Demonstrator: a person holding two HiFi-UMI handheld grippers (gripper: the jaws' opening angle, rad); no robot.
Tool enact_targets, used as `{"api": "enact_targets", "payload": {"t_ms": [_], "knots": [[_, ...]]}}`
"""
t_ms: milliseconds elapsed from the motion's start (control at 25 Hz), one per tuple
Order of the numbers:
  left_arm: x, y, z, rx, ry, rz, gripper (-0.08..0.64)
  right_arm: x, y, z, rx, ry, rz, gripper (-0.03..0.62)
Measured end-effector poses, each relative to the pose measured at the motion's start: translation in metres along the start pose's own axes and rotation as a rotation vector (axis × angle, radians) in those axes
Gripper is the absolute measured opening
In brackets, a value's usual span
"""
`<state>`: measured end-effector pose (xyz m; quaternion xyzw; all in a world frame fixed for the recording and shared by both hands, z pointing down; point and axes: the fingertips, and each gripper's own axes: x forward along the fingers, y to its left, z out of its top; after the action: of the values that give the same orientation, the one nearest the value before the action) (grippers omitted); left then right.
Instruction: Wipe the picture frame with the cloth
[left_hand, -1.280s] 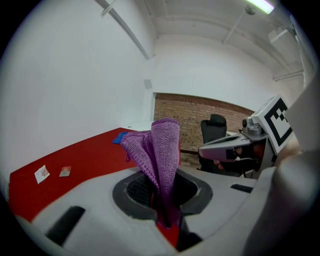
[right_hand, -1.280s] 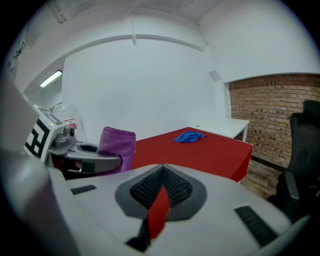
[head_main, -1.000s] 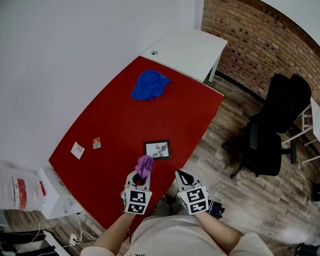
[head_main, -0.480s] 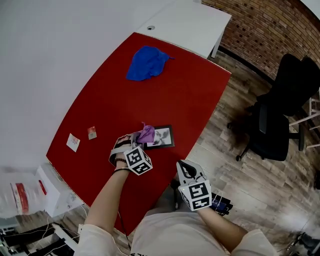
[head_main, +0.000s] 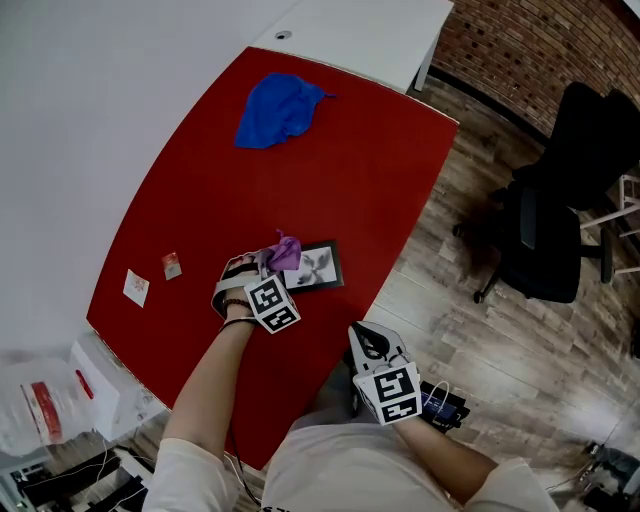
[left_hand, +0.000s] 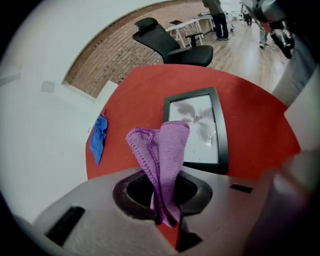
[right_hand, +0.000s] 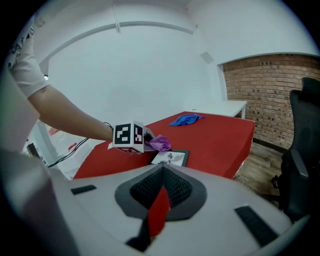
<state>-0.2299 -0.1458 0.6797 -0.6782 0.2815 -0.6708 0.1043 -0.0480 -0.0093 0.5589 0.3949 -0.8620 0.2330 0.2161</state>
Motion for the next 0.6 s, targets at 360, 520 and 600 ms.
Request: {"api": "enact_targets", "payload": {"t_ms": [360, 520, 600], "knots": [[-0.036, -0.059, 0.003, 0.028, -0.007, -0.119, 0.061, 0.006, -0.001, 0.004, -0.007, -0.002, 0.010, 0.005], [-0.056, -0.091, -0.001, 0.056, -0.009, -0.146, 0.061, 0.007, 0.004, 0.004, -0.012, -0.002, 0.028, 0.005], [-0.062, -0.098, -0.002, 0.074, -0.014, -0.152, 0.061, 0.007, 0.007, 0.003, -0.016, 0.000, 0.034, 0.004]]}}
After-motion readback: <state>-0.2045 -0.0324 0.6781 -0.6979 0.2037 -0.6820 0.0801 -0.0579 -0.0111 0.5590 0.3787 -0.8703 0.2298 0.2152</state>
